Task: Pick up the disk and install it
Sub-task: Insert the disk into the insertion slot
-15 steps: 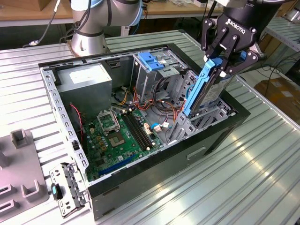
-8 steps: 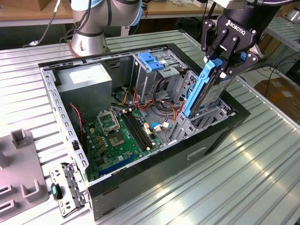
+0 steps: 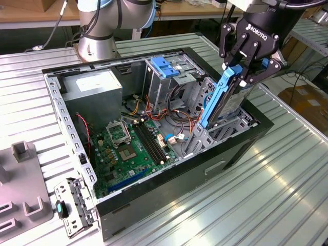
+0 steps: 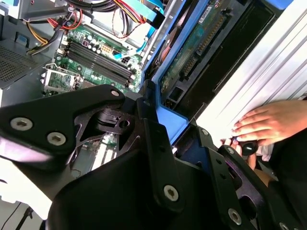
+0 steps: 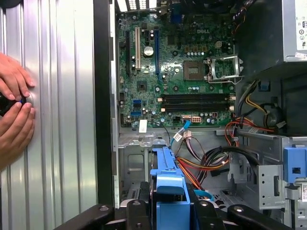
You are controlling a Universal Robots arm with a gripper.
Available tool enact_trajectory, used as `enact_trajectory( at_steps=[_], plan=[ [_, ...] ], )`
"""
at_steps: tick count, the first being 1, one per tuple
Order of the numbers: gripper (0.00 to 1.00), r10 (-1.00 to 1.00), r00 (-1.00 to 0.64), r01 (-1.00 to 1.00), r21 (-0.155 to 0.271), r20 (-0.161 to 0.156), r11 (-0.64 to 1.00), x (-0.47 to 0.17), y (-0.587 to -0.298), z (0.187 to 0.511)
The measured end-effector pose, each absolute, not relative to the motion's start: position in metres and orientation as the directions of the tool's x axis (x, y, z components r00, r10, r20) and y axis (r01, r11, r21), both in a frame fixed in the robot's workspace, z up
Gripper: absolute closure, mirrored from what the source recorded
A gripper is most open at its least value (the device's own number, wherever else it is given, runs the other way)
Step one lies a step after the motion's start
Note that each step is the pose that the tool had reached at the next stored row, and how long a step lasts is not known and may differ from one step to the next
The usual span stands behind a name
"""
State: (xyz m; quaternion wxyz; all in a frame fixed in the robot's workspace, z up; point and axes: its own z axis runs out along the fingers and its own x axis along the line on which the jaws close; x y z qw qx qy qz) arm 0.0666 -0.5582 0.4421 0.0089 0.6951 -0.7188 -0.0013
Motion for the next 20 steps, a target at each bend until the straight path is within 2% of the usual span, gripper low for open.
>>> enact_trajectory(
  at_steps=[20],
  plan=[
    [0.63, -0.999, -0.033, -0.999, 0.014, 0.010, 0.034, 0.0666, -0.5588, 0.4338]
  ],
)
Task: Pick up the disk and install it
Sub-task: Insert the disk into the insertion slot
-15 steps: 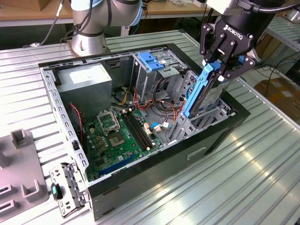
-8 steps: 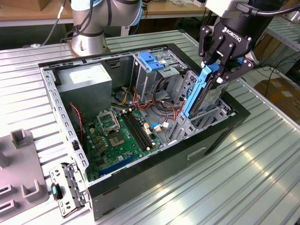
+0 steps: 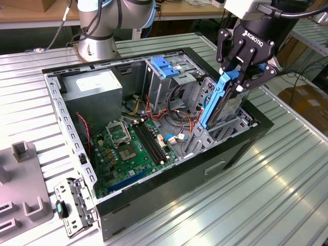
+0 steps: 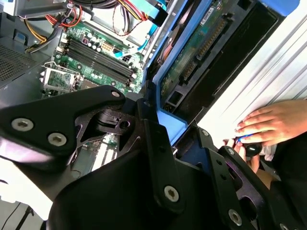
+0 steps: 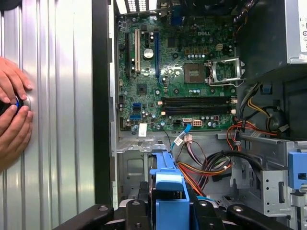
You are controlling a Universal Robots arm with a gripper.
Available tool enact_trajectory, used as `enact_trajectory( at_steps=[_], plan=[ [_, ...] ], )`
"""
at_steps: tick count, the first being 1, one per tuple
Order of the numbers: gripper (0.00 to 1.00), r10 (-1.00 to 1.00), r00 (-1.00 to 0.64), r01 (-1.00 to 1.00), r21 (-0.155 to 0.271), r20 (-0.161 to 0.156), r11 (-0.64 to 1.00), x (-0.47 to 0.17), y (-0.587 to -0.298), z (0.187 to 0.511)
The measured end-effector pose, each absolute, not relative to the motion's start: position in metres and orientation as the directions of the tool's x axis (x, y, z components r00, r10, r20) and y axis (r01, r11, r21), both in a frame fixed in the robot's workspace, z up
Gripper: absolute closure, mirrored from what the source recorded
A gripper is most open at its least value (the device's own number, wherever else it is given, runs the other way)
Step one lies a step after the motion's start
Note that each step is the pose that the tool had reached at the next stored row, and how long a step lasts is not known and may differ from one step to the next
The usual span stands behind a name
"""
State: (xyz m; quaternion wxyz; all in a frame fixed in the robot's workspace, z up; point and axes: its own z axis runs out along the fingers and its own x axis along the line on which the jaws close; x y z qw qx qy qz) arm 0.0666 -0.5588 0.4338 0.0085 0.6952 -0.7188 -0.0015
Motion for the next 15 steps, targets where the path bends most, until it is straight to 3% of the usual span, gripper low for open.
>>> enact_trajectory(
  at_steps=[13, 15],
  plan=[
    [0.63, -0.999, -0.033, -0.999, 0.014, 0.011, 0.034, 0.0666, -0.5587, 0.4373],
    [0.56, -0.999, -0.033, -0.999, 0.014, 0.011, 0.034, 0.0666, -0.5587, 0.4374]
  ],
)
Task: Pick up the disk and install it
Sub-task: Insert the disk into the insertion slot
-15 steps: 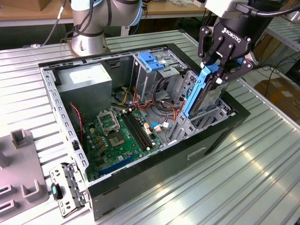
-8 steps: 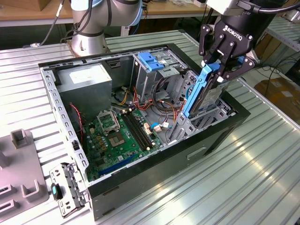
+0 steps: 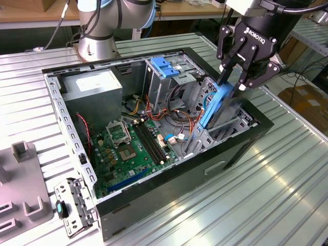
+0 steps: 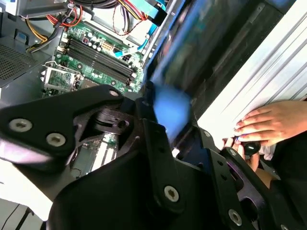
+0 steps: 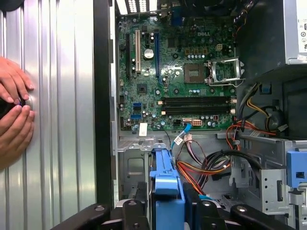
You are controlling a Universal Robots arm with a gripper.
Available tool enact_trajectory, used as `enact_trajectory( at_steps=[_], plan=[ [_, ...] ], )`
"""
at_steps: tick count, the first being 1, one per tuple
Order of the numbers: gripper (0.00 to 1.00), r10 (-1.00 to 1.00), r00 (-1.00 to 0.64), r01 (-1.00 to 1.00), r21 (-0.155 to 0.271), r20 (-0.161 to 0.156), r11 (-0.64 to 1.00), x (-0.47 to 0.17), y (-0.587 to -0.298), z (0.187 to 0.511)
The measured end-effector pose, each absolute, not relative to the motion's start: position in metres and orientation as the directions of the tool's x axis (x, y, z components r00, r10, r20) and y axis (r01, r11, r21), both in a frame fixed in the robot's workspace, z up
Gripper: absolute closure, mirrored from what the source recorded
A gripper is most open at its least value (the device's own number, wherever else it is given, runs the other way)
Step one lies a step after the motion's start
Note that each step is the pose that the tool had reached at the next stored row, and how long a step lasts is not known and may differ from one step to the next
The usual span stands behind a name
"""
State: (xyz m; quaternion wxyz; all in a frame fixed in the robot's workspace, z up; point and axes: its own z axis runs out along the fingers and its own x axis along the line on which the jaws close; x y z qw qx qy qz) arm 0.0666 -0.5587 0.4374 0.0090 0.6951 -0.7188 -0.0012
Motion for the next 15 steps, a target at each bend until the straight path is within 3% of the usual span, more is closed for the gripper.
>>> enact_trajectory(
  at_steps=[1, 2, 9, 15],
  plan=[
    [0.56, -0.999, -0.033, -0.999, 0.014, 0.011, 0.034, 0.067, -0.559, 0.437],
    [0.49, -0.999, -0.033, -0.999, 0.014, 0.011, 0.034, 0.067, -0.559, 0.437],
    [0.51, -0.999, -0.034, -0.999, 0.014, 0.011, 0.034, 0.067, -0.560, 0.429],
    [0.88, -0.999, -0.030, -0.999, 0.012, 0.011, 0.030, 0.071, -0.561, 0.414]
  ],
)
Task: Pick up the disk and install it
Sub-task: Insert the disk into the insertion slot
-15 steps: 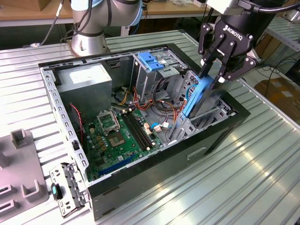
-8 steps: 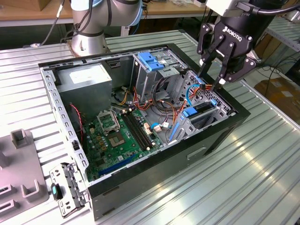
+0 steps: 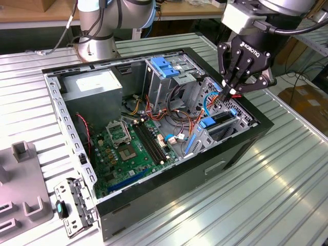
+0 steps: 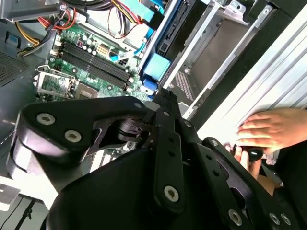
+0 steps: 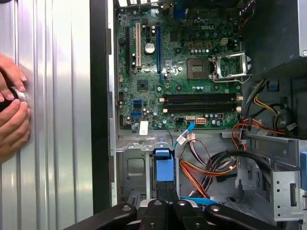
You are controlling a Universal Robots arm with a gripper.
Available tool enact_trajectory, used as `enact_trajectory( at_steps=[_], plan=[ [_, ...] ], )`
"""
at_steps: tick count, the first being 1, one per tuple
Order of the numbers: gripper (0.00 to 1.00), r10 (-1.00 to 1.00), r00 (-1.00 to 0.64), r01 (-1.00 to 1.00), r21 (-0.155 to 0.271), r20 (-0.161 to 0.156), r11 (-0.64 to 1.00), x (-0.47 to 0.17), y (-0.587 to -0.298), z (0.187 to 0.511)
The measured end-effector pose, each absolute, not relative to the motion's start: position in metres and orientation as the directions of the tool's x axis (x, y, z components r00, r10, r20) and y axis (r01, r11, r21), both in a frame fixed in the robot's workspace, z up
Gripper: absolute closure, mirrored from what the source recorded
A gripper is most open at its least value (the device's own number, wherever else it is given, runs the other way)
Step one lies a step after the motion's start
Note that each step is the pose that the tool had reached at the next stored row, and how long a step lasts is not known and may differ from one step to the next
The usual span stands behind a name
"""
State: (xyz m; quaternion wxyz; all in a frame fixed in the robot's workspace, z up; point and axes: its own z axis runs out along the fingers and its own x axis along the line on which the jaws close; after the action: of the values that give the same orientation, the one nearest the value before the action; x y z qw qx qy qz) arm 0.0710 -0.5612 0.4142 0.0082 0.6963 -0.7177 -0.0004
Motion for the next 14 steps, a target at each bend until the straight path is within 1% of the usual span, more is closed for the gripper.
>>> enact_trajectory(
  at_steps=[1, 14],
  plan=[
    [0.89, -1.000, -0.029, -1.000, 0.010, 0.011, 0.029, 0.072, -0.561, 0.413],
    [0.89, -1.000, -0.022, -1.000, 0.006, 0.013, 0.022, 0.103, -0.562, 0.388]
  ],
)
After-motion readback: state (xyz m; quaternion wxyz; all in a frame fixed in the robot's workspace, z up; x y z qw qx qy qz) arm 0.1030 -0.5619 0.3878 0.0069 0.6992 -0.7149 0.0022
